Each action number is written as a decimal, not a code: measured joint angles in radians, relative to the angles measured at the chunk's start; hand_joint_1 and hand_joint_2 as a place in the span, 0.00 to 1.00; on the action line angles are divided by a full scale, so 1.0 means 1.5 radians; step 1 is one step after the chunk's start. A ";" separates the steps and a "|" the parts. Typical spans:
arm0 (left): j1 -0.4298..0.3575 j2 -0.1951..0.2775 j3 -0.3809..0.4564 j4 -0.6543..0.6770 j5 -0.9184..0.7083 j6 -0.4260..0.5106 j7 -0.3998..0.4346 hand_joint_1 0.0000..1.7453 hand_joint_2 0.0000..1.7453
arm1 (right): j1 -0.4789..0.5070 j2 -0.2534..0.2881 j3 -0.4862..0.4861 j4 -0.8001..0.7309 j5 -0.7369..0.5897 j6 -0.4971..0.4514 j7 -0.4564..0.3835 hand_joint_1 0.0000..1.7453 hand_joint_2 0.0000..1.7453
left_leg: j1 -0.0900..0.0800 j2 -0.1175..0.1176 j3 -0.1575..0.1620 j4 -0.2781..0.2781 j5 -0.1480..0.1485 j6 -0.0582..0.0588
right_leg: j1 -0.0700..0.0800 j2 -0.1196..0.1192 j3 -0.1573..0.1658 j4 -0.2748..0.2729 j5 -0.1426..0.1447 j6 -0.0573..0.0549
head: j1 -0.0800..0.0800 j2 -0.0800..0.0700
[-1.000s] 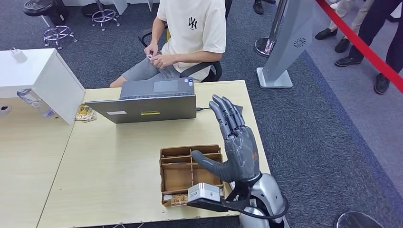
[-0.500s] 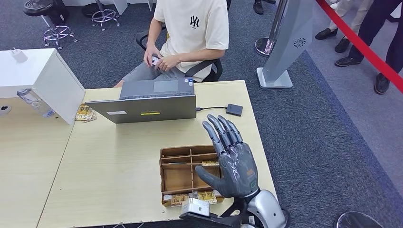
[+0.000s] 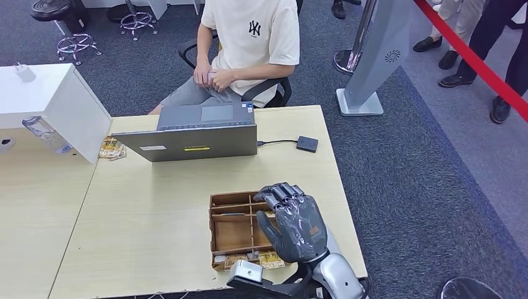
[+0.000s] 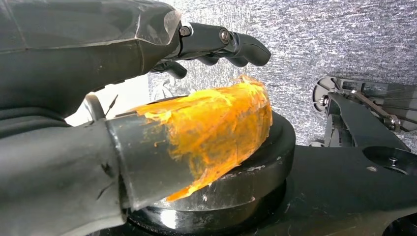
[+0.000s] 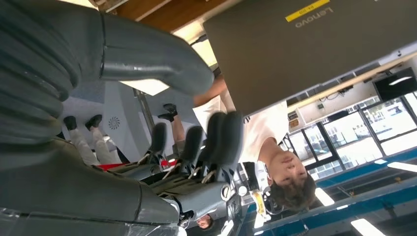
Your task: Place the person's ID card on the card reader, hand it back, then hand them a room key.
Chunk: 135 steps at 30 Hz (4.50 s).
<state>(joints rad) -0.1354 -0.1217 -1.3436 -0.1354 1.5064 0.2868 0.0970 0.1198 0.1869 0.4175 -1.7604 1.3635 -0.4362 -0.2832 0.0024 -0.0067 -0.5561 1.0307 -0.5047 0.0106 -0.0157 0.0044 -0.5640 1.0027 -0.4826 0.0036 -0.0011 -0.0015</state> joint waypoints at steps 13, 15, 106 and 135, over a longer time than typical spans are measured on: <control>0.001 0.000 0.013 0.000 0.000 0.001 -0.003 0.00 0.00 | -0.002 -0.016 0.013 0.069 0.030 -0.009 0.047 0.65 1.00 | 0.000 0.000 0.000 0.000 0.000 0.000 | 0.000 0.000 0.000 0.000 0.000 0.000 | 0.000 0.000; 0.001 0.000 0.014 0.000 0.000 0.001 -0.003 0.00 0.00 | -0.002 -0.018 0.013 0.078 0.032 -0.012 0.052 0.67 1.00 | 0.000 0.000 0.000 0.000 0.000 0.000 | 0.000 0.000 0.000 0.000 0.000 0.000 | 0.000 0.000; 0.004 -0.001 0.016 0.000 0.000 0.003 -0.007 0.00 0.00 | 0.000 0.032 -0.159 -0.026 -0.254 0.022 -0.087 1.00 1.00 | 0.000 0.000 0.000 0.000 0.000 0.000 | 0.000 0.000 0.000 0.000 0.000 0.000 | 0.000 0.000; 0.003 0.000 -0.003 0.000 -0.003 -0.013 0.008 0.00 0.00 | -0.172 0.038 -0.072 -0.039 -0.111 0.030 -0.048 1.00 1.00 | 0.000 0.000 0.001 0.000 0.000 0.000 | 0.000 0.000 0.000 0.000 0.000 0.000 | 0.000 0.000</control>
<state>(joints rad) -0.1316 -0.1222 -1.3484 -0.1354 1.5015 0.2680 0.1089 -0.1378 0.2444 0.3100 -1.8195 1.1970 -0.3913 -0.3551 0.0023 -0.0063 -0.5552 1.0307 -0.5043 0.0104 -0.0157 0.0049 -0.5633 1.0030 -0.4821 0.0034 -0.0011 -0.0015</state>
